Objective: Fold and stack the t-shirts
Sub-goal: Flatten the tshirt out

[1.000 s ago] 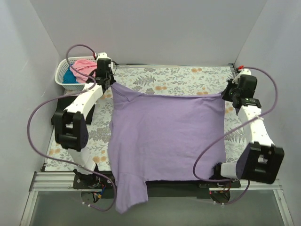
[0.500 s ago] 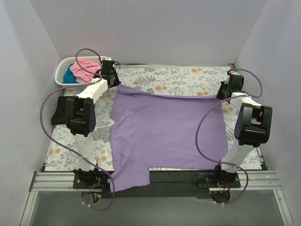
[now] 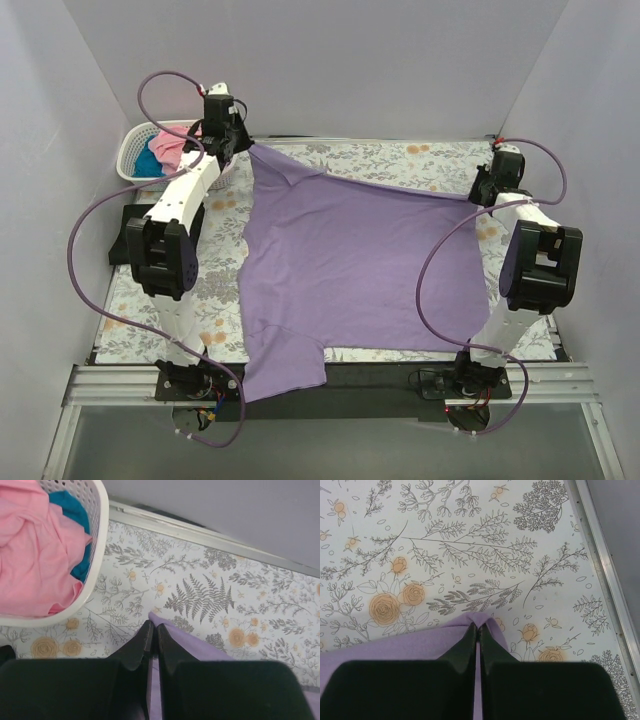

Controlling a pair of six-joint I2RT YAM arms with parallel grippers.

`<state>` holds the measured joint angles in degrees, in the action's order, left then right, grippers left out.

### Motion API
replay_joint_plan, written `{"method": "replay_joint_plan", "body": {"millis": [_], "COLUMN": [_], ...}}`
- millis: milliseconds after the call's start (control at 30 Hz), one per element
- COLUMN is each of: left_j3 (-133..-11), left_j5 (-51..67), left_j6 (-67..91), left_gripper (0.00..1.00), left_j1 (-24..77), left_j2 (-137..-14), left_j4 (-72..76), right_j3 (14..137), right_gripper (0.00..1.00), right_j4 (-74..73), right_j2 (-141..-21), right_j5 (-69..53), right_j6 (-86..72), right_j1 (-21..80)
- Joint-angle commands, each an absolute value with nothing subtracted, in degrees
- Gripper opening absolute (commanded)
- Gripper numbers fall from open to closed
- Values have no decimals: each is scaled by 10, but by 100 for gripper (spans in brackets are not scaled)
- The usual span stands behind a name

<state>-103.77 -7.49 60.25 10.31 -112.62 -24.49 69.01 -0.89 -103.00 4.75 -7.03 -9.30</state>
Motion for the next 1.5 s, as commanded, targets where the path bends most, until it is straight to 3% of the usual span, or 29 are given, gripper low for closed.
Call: {"method": "replay_joint_plan", "body": {"millis": [0, 400, 433, 533, 567, 667, 700, 800, 1000, 1233, 1333, 1467], "left_j3": [-1080, -1138, -1144, -1165, -1175, -1185, -1184, -1146, -966, -679, -626, -577], "left_j5": [-88, -71, -69, -68, -66, -67, -65, -59, -79, -84, -77, -38], "left_j6": [578, 588, 588, 583, 584, 594, 599, 613, 648, 682, 686, 699], "left_gripper": [0, 0, 0, 4, 8, 36, 47, 61, 63, 46, 40, 32], "left_j1": [105, 130, 132, 140, 142, 142, 142, 142, 142, 141, 141, 142], "left_j2": [-1127, -1233, -1243, -1278, -1283, -1286, -1273, -1233, -1054, -848, -811, -796], "left_j4": [-247, -207, -201, -187, -184, -176, -175, -175, -188, -216, -221, -231], "right_j3": [718, 758, 766, 786, 791, 816, 823, 840, 745, 650, 642, 651], "right_gripper": [1, 5, 7, 25, 39, 55, 57, 59, 56, 52, 48, 35], "right_j4": [22, 21, 21, 15, 7, -38, -54, -113, -149, -151, -154, -153], "right_j2": [-1034, -1085, -1089, -1100, -1101, -1093, -1089, -1060, -954, -885, -887, -922], "right_j5": [65, 132, 140, 148, 149, 160, 169, 155, 9, -51, -49, -70], "right_j6": [-58, -56, -56, -57, -57, -69, -73, -86, -105, -55, -37, -18], "right_j1": [-97, -97, -97, -97, -97, -95, -91, -79, 41, 364, 480, 582]}}
